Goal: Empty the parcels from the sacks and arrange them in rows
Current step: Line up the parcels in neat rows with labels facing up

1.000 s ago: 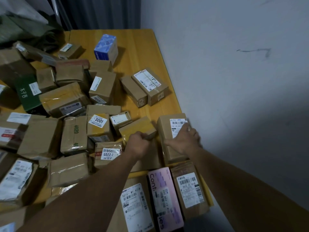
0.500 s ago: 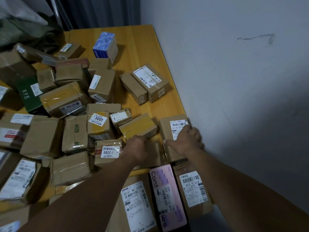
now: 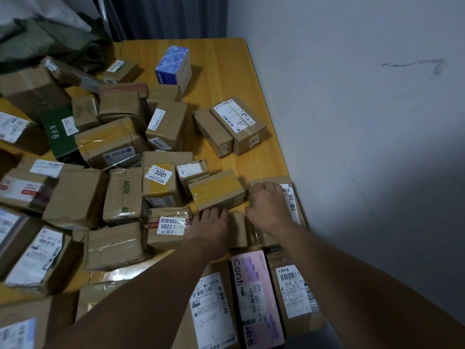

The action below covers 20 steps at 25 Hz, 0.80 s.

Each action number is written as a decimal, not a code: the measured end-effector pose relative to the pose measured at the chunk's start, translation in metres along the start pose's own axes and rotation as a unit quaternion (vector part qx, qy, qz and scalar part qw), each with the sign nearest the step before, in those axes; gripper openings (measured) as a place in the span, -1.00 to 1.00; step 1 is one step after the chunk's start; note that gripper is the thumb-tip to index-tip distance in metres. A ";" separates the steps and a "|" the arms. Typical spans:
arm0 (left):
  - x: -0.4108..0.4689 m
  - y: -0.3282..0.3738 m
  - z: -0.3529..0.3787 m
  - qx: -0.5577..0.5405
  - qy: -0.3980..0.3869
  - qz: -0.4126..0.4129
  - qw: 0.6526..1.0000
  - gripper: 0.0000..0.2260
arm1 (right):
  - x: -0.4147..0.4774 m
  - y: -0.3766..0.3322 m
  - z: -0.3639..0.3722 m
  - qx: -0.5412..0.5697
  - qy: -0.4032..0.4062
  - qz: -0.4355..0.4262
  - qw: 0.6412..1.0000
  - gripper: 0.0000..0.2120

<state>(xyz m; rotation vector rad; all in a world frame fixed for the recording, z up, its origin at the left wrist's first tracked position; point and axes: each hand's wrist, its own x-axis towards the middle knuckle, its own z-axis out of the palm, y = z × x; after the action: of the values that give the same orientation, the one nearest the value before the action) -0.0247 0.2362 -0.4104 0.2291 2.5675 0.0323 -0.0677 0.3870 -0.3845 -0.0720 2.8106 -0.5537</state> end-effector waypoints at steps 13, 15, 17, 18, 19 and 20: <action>-0.019 -0.079 -0.001 -0.030 0.037 -0.083 0.995 -0.15 | 0.036 -0.061 0.036 0.083 -0.169 0.010 0.982 -0.51; -0.022 -0.085 -0.001 -0.040 0.046 -0.102 0.993 -0.18 | 0.036 -0.072 0.042 0.073 -0.161 -0.002 0.984 -0.52; -0.025 -0.092 0.000 -0.041 0.054 -0.128 0.989 -0.20 | 0.039 -0.083 0.046 0.075 -0.159 -0.007 0.984 -0.53; -0.026 -0.095 0.000 -0.042 0.057 -0.141 0.987 -0.20 | 0.040 -0.088 0.047 0.083 -0.161 -0.006 0.983 -0.53; -0.026 -0.099 0.001 -0.046 0.060 -0.154 0.985 -0.20 | 0.042 -0.092 0.047 0.102 -0.167 -0.005 0.981 -0.54; -0.026 -0.102 0.002 -0.055 0.064 -0.168 0.982 -0.20 | 0.043 -0.094 0.047 0.124 -0.179 -0.002 0.976 -0.56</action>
<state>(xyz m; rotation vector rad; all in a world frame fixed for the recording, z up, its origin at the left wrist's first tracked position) -0.0183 0.1314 -0.4055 -0.2575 2.6881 0.0650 -0.0967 0.2786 -0.4014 -0.1155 2.3759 -0.8007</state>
